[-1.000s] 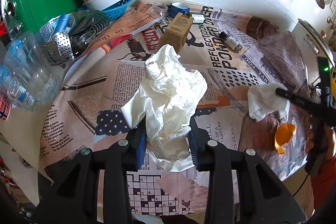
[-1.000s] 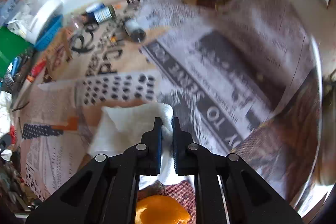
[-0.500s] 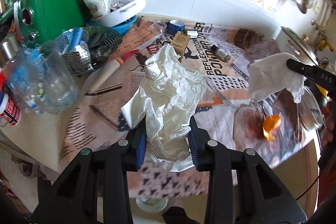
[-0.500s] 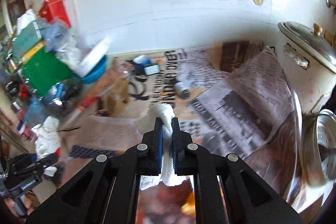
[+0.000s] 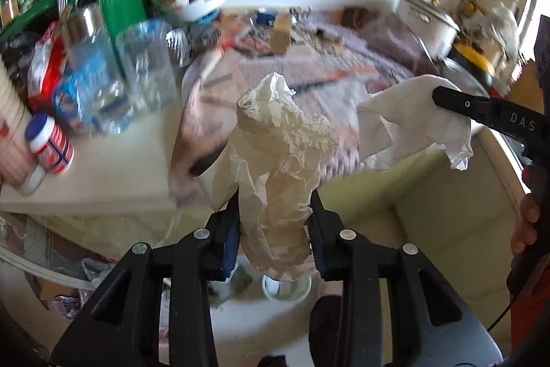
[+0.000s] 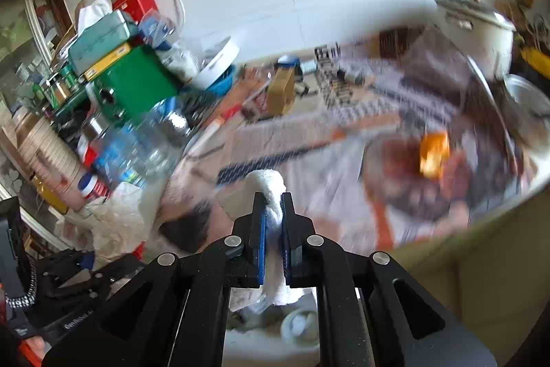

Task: Collect trash
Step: 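Carry both tissues down toward the floor bucket with both tools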

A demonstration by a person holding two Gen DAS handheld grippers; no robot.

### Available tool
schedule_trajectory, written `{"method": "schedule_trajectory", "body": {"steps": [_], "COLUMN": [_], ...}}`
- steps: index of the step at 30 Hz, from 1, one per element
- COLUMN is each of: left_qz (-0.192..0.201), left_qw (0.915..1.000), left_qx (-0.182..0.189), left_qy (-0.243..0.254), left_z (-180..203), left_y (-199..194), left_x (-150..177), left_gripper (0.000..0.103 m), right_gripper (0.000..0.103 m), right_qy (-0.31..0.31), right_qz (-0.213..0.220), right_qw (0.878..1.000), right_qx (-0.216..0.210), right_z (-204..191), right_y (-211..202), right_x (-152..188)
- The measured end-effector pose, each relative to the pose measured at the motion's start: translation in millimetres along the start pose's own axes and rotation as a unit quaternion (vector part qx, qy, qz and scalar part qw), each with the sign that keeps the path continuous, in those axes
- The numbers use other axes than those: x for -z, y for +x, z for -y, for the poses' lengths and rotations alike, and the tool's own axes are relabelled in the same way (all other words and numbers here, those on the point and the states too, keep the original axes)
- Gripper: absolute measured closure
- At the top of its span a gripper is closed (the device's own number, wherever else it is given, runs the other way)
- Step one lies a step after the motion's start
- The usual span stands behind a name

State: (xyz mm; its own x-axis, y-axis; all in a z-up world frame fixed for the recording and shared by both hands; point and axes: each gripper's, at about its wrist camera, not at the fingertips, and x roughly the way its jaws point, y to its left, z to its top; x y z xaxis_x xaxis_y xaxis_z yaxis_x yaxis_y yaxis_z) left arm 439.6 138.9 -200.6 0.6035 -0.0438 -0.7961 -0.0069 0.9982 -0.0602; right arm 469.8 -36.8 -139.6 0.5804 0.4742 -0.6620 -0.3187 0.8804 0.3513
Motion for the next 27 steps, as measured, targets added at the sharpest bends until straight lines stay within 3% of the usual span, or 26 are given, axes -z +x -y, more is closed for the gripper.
{"method": "schedule_trajectory", "body": {"steps": [7,12,17,27], "left_qz": [-0.057,-0.097,-0.151,-0.237], "left_qw": [0.9982,0.9950,0.9875,0.9649], "left_qx": [0.018,0.022,0.017,0.011], "left_qy": [0.004,-0.009,-0.041,-0.112], "left_z": [0,6,15,26], "left_y": [0,28,89,255], "left_x": [52,89,135,244], "left_gripper": [0.069,0.069,0.069,0.069], "right_gripper": [0.096,0.096,0.096,0.096], "right_qy": [0.015,0.009,0.008,-0.006], "right_qz": [-0.053,-0.100,-0.149,-0.222], "right_qw": [0.998,0.995,0.989,0.975], "right_qx": [0.005,0.003,0.002,0.028], "right_z": [-19,-12,17,95], "right_y": [-3,19,57,169], "right_x": [54,97,142,237]}}
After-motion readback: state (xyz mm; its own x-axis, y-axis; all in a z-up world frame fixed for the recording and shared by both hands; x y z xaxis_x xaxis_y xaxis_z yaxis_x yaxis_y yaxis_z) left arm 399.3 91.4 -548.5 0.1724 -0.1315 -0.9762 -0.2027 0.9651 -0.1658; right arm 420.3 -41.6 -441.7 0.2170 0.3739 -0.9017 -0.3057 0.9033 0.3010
